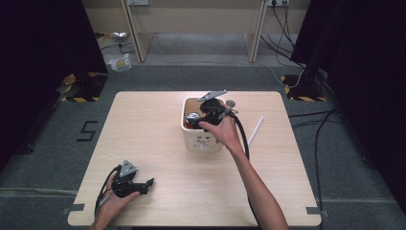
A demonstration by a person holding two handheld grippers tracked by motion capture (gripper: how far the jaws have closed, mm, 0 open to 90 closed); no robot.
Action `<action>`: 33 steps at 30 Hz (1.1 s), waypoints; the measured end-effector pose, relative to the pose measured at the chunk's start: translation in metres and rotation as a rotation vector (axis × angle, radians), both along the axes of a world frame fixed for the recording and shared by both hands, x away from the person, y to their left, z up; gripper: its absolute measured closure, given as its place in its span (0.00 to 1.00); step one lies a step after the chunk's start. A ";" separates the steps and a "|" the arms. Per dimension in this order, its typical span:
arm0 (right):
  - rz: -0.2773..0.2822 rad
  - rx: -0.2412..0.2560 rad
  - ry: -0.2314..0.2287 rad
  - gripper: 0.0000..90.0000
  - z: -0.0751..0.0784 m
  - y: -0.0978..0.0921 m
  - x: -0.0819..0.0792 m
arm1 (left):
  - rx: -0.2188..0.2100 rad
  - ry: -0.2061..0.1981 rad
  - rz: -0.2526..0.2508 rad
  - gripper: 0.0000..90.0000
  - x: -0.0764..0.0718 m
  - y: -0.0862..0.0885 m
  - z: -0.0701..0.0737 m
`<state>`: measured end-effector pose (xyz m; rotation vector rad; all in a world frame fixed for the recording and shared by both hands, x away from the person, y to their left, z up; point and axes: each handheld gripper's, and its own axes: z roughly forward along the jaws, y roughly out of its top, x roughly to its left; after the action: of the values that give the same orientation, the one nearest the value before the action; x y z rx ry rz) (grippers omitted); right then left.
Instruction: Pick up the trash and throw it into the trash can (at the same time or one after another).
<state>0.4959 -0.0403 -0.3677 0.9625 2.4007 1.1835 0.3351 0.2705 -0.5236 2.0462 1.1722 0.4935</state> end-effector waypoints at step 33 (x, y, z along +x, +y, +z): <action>-0.233 0.063 -0.107 0.30 0.029 -0.116 -0.011 | 0.000 0.000 0.001 0.15 0.000 0.000 0.000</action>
<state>0.4848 -0.1563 -0.3389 1.1331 2.1138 1.1975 0.3350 0.2703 -0.5237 2.0455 1.1737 0.4942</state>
